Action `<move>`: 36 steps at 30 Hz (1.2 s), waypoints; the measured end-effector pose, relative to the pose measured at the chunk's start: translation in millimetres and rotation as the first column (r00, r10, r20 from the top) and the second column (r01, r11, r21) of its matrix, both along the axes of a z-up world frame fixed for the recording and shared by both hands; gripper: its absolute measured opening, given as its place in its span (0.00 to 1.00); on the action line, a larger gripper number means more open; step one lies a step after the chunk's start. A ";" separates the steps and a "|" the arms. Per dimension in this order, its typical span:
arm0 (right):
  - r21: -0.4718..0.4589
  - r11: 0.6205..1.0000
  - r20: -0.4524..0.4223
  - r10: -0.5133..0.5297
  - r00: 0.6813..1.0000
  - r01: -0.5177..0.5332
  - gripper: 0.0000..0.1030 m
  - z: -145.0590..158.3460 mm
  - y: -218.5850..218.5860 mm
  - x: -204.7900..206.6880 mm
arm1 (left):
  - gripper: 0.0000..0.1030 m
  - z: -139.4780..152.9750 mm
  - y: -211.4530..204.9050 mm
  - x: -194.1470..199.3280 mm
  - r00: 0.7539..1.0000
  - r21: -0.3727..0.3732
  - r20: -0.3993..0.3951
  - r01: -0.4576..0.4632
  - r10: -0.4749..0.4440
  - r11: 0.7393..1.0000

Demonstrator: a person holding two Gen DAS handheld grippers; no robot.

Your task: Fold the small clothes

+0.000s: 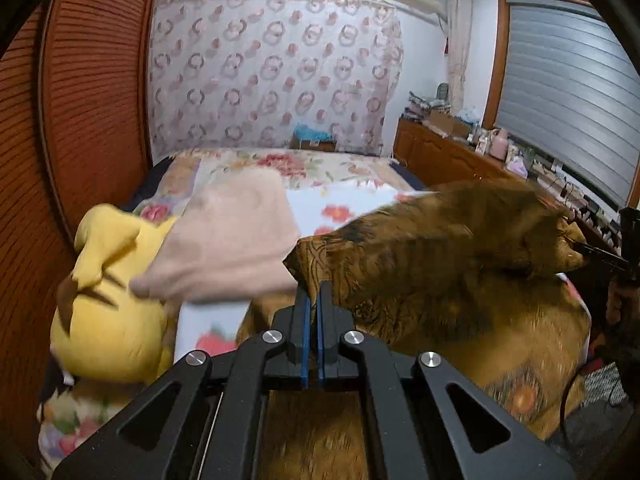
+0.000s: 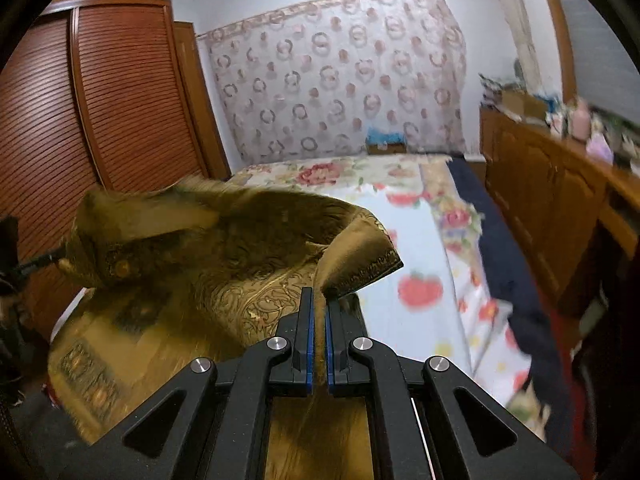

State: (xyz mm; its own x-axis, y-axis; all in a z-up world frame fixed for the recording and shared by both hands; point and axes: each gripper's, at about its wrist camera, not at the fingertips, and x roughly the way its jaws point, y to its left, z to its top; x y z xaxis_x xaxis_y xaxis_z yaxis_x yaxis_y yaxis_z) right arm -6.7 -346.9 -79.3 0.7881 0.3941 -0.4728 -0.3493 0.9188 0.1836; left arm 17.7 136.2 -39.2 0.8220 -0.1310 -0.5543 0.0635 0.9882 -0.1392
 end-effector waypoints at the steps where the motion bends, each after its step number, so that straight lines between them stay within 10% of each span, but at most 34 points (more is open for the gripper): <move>1: -0.010 1.000 -0.014 -0.001 1.000 0.001 0.04 -4.4 -3.2 -8.1 | 0.03 -3.5 0.1 -7.5 1.000 -0.006 -0.009 -0.001 0.001 1.000; 8: -0.112 0.992 -0.097 0.048 0.994 -0.059 0.04 -2.4 -15.1 -42.6 | 0.04 -6.7 3.1 -40.1 0.999 -0.021 -0.042 0.002 -0.003 1.000; 12: -0.199 0.976 -0.079 0.070 0.994 -0.084 0.07 11.6 -7.3 -46.0 | 0.41 -4.2 8.3 -48.1 0.999 -0.003 -0.034 -0.020 0.020 1.000; 21: -0.260 0.965 0.001 0.033 0.999 -0.031 0.15 42.5 8.6 -46.2 | 0.45 19.9 14.1 -37.8 0.999 0.078 0.023 -0.044 0.043 0.996; 24: -0.264 0.964 0.028 0.027 0.999 -0.018 0.18 47.0 9.6 -57.5 | 0.81 29.4 16.3 -37.3 0.997 0.086 0.056 -0.049 0.044 0.995; 36: -0.254 0.967 0.047 0.008 0.999 0.005 0.46 19.4 26.3 -33.3 | 0.81 24.8 9.4 14.9 1.000 0.080 0.023 -0.017 0.015 0.997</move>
